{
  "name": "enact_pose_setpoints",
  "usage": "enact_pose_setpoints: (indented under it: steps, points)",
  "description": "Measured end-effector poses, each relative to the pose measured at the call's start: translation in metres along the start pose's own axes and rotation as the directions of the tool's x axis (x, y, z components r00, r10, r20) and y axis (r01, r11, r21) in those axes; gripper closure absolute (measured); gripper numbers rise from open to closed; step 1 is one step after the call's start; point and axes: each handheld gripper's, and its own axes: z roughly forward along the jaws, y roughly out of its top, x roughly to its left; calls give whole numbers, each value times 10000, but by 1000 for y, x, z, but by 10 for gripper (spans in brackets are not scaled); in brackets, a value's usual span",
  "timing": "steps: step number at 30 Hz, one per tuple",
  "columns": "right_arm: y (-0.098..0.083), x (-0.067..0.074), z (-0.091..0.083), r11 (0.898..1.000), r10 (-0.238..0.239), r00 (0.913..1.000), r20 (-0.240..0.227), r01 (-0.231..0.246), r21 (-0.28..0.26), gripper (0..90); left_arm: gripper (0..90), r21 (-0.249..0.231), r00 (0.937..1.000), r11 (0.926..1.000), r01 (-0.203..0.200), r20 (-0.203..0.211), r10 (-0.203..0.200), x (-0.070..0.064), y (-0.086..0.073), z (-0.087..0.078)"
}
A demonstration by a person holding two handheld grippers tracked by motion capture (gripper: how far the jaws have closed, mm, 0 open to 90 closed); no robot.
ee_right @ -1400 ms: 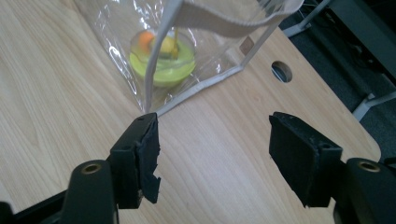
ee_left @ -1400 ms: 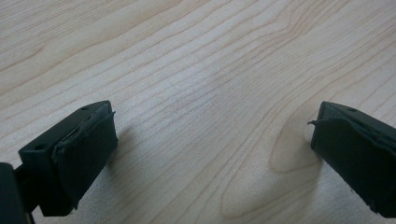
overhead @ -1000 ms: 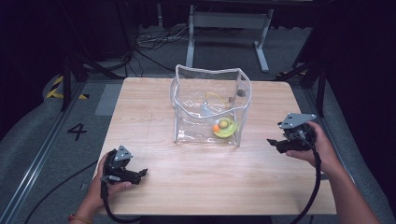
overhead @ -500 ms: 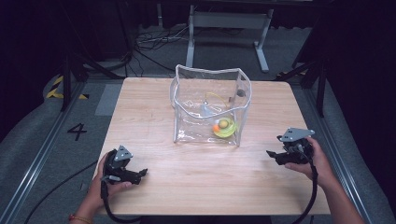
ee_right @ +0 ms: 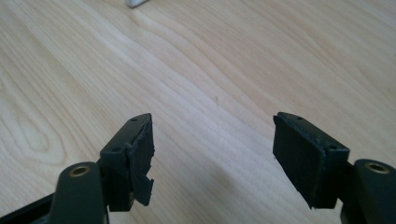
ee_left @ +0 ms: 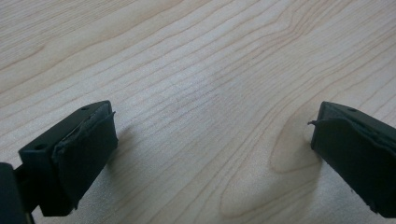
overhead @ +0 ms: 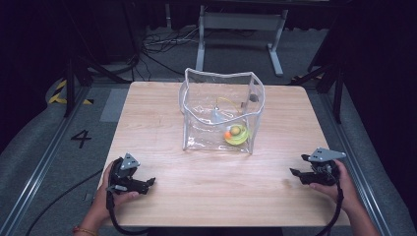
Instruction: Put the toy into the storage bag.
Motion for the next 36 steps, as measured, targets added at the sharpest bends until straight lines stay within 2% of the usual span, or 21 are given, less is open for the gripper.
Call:
enact_pose_setpoints:
  steps: [4, 7, 11, 13, 15, 36]
  points:
    - [-14, -3, 0, 9998, 143, 9998, -122, -145, -160, 286, 6, -1, 10000, 10000, -5, 6, 5, 0, 0, 0]
    - [-26, -5, -1, 9979, 619, 9979, -193, -622, -152, 282, 6, -3, 10000, 10000, 0, 10, 0, 0, 0, 0]
    - [-37, -8, 1, 9948, 1018, 9947, -132, -1017, 31, 271, 6, -4, 10000, 10000, 2, 18, -2, 0, 0, 0]
    - [-43, -11, 2, 9869, 1580, 9867, -392, -1591, -282, 256, 6, -6, 10000, 10000, 8, -17, -8, 0, 0, 0]
    - [-47, -12, 4, 9808, 1846, 9821, -382, -1866, -558, 247, 6, -5, 10000, 10000, 4, -3, -4, 0, 0, 0]
    - [-47, -12, 4, 9802, 1893, 9814, -309, -1907, -539, 229, 5, 15, 9999, 10000, 42, -135, -42, -1, 0, 0]
